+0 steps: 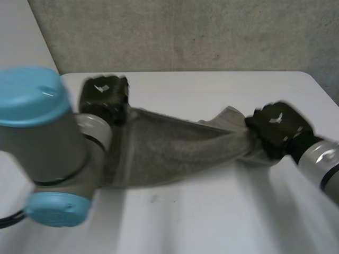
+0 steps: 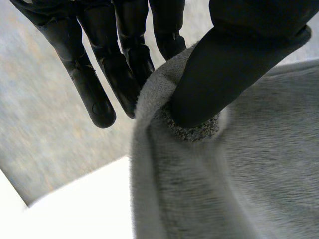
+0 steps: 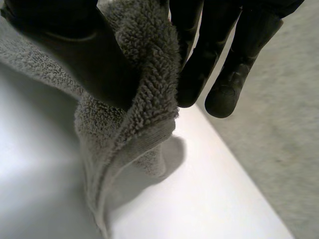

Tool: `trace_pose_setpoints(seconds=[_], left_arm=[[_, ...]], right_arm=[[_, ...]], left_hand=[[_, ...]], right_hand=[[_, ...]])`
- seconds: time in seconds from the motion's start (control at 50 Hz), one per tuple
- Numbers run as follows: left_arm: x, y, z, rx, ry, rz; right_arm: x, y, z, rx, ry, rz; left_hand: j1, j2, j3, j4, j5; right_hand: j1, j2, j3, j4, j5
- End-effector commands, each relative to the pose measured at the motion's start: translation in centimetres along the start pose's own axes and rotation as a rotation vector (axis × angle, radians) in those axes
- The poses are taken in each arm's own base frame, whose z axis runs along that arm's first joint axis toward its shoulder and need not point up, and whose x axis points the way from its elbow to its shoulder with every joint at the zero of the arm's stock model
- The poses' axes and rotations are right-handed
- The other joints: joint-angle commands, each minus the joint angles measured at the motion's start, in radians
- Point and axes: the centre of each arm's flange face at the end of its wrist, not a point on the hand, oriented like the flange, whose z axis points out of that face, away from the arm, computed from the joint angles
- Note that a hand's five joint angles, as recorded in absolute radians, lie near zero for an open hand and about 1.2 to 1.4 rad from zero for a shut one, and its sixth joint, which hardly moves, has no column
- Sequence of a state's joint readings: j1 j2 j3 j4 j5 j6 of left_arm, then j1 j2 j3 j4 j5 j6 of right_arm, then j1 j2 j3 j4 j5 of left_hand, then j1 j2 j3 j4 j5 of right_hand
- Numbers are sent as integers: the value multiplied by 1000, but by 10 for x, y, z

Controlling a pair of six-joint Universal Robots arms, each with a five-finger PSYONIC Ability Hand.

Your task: Fold the towel.

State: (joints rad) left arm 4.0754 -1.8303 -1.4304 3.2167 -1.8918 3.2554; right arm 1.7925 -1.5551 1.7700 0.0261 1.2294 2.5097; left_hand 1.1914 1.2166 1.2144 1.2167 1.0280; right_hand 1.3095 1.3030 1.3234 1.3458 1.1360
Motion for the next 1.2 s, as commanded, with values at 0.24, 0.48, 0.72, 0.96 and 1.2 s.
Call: trace_pose_setpoints(seconds=[0.24,0.48,0.72,0.96,1.2], left_arm=[[-53,-68,-52,87,20,73],[-53,-29,29,53,-2,81],[-63,-133,77,492,-80,-57],[-66,-44,63,219,-74,-90],[-70,76,34,-75,-71,-64]], right_arm=[[59,-104,-46,46,42,0],[48,-73,21,-29,-35,-94],[85,-146,85,525,383,-399],[23,-59,89,407,-14,-370],[-58,63,87,147,-333,-297]], left_hand=[[205,180,182,180,194],[205,180,182,180,194],[205,180,182,180,194],[205,180,182,180,194],[205,180,182,180,194]], right_hand=[[87,93,73,50,86],[87,93,73,50,86],[87,93,73,50,86],[87,93,73,50,86],[-185,-179,-199,-222,-186]])
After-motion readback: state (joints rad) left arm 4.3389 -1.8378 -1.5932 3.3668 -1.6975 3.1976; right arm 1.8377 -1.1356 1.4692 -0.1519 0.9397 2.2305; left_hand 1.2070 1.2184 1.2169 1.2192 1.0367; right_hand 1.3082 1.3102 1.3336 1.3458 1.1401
